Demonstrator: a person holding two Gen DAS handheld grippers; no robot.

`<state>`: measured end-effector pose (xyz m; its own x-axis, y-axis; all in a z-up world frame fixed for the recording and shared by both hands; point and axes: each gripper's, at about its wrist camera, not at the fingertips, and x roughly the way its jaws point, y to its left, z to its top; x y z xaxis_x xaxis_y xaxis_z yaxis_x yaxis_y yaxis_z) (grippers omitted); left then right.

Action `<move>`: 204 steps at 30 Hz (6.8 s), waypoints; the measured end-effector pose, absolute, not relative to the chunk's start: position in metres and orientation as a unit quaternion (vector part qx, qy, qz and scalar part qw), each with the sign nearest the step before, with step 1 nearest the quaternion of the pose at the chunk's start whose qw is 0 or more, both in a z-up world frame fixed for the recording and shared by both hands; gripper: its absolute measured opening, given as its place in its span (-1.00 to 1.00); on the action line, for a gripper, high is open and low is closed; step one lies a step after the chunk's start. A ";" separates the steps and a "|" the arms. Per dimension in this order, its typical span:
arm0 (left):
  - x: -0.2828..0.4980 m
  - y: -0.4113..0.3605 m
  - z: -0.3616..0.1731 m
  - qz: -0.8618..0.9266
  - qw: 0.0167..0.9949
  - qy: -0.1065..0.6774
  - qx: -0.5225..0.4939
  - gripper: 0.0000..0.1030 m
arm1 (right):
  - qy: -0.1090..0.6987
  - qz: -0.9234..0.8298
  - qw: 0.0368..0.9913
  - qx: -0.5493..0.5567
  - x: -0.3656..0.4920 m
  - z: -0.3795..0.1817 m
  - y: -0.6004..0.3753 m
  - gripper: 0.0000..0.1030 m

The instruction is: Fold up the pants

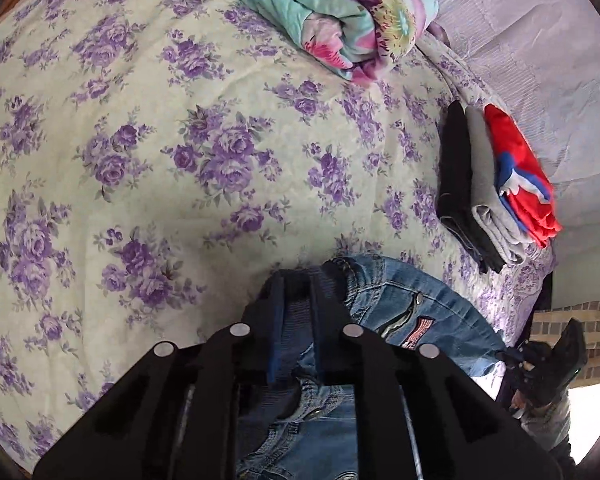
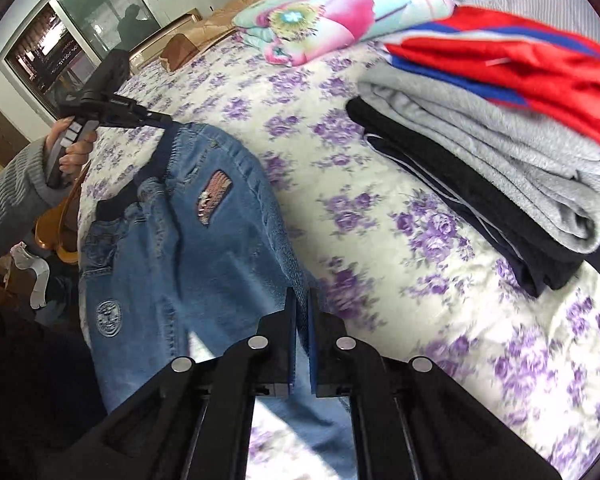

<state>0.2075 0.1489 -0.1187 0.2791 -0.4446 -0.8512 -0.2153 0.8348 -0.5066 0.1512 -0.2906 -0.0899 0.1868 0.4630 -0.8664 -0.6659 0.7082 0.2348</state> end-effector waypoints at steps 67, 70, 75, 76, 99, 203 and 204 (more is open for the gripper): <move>0.037 0.168 -0.124 -0.068 0.720 0.560 -0.405 -0.74 | 0.412 0.331 0.773 -0.351 -0.132 -0.125 -0.168 -0.89; 0.013 0.168 -0.119 -0.070 0.727 0.564 -0.386 -0.74 | 0.407 0.330 0.787 -0.325 -0.138 -0.103 -0.183 -0.92; -0.020 0.179 -0.167 -0.044 0.705 0.595 -0.384 -0.69 | 0.485 0.346 0.762 -0.254 -0.144 -0.126 -0.202 -0.93; -0.023 0.181 -0.167 -0.045 0.706 0.591 -0.387 -0.62 | 0.498 0.347 0.756 -0.246 -0.145 -0.137 -0.201 -0.93; 0.005 0.020 -0.132 -0.120 0.796 0.590 0.059 0.68 | 0.563 -0.171 0.807 0.046 0.002 -0.170 -0.299 0.52; -0.020 -0.002 -0.130 -0.141 0.853 0.492 0.100 0.90 | 0.466 0.148 0.869 0.080 -0.125 -0.123 -0.279 0.33; -0.019 -0.002 -0.135 -0.143 0.848 0.501 0.098 0.90 | 0.459 0.165 0.868 0.097 -0.117 -0.116 -0.279 0.33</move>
